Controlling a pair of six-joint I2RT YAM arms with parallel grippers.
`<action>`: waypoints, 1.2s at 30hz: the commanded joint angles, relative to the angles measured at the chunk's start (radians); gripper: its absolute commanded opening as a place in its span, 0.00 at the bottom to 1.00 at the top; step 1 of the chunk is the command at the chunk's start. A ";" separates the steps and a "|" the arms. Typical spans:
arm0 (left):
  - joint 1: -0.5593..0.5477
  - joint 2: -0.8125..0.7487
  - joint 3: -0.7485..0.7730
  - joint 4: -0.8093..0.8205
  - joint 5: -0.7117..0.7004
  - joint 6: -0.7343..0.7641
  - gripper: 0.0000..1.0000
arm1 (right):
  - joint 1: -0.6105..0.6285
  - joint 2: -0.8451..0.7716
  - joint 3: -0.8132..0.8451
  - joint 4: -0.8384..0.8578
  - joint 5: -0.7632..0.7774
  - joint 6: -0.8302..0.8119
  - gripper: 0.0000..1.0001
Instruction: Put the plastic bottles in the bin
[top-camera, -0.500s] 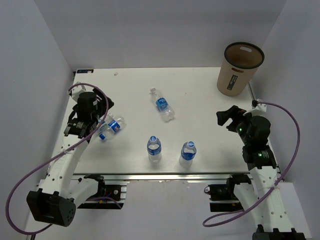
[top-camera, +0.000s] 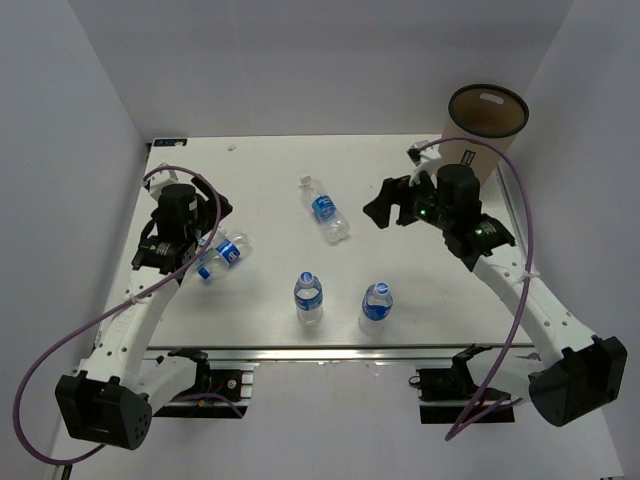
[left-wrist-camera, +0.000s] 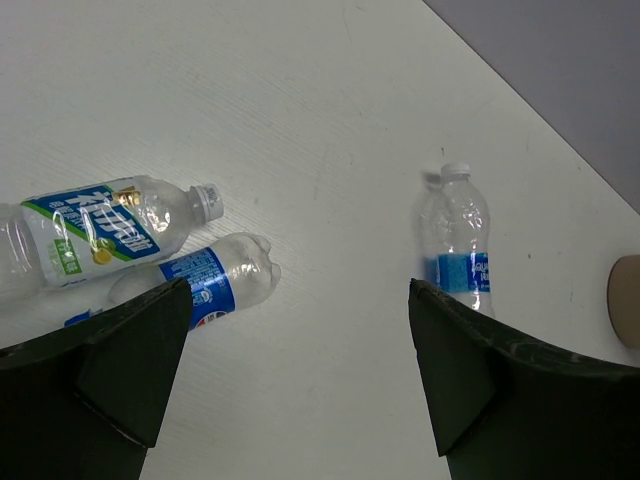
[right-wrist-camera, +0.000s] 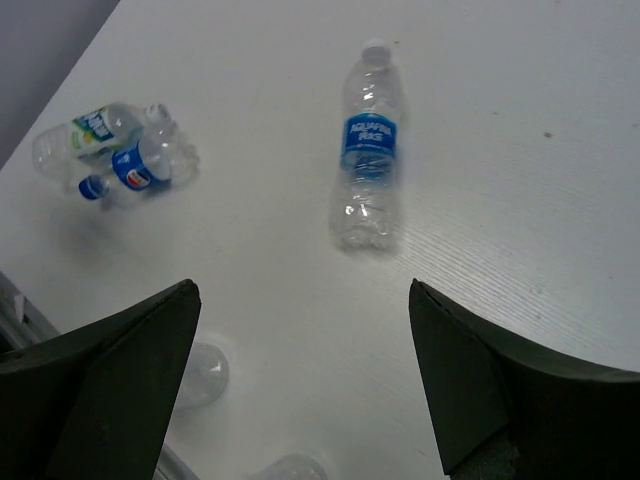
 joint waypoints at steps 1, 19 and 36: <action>-0.001 -0.034 -0.010 0.015 -0.034 0.013 0.98 | 0.073 -0.008 0.052 -0.014 0.076 -0.097 0.89; 0.001 -0.031 -0.014 0.014 -0.050 0.023 0.98 | 0.199 0.960 0.993 -0.410 0.277 -0.232 0.89; -0.001 0.008 -0.020 0.017 -0.044 0.014 0.98 | 0.228 1.264 1.103 -0.422 0.202 -0.226 0.72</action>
